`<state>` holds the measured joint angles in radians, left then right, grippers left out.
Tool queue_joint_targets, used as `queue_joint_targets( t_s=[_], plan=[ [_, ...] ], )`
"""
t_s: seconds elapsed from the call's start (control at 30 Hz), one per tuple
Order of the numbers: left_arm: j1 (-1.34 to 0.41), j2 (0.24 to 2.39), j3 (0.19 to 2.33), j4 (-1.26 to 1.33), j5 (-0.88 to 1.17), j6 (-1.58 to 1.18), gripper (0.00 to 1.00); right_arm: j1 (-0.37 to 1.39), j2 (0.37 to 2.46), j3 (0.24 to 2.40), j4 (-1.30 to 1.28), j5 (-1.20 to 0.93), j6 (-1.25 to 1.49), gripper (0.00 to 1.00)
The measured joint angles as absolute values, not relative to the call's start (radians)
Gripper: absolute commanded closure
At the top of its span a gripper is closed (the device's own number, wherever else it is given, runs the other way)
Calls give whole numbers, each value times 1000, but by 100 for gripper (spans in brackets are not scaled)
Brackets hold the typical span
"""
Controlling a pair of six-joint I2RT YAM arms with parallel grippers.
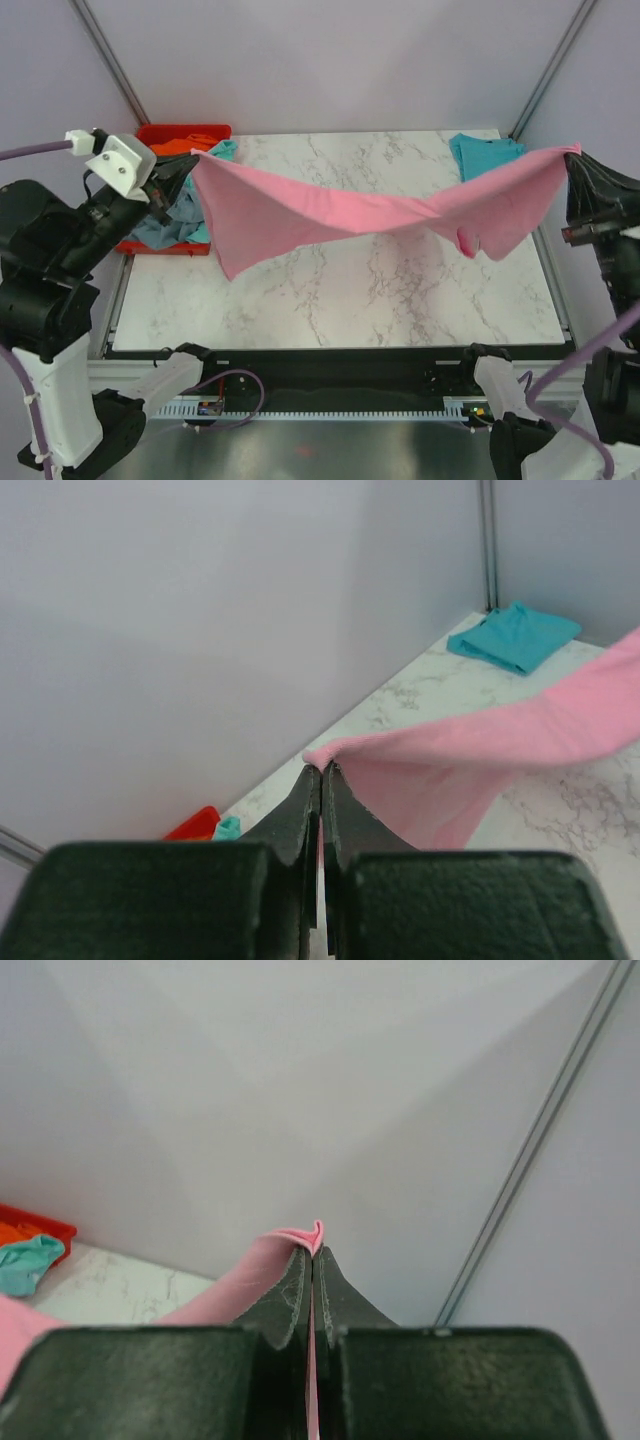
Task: Fold and stack the t-shirts
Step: Flatten the tshirt out
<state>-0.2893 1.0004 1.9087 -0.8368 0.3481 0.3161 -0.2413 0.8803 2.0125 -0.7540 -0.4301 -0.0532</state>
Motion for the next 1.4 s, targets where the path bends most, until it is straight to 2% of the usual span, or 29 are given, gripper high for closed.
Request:
queue_joint_targets(
  t_s=[0.17,0.37,0.5,0.67,0.93,1.07,1.17,1.4],
  plan=[
    [-289,982,2005,-857,369,323,98,-224,872,2177,-785,-372,-51,100],
    [-289,990,2062,-867,368,340,98,-180,969,2348,-771,-289,-41,100],
    [-289,1013,2028,-856,358,350,98,-179,1035,2313,-714,-279,-39,100],
    [-289,1073,1863,-828,333,365,98,-179,1144,2115,-589,-295,-10,100],
    [-286,1328,1588,-752,290,393,98,-164,1530,1839,-492,-368,11,100],
    [-260,1512,1558,-728,265,394,98,-132,1773,1802,-491,-360,-42,100],
    [-232,1677,1624,-713,239,389,98,-103,1973,1875,-498,-343,-68,100],
    [-192,2011,1903,-672,143,379,98,-29,2369,2279,-471,-263,-77,100]
  ],
)
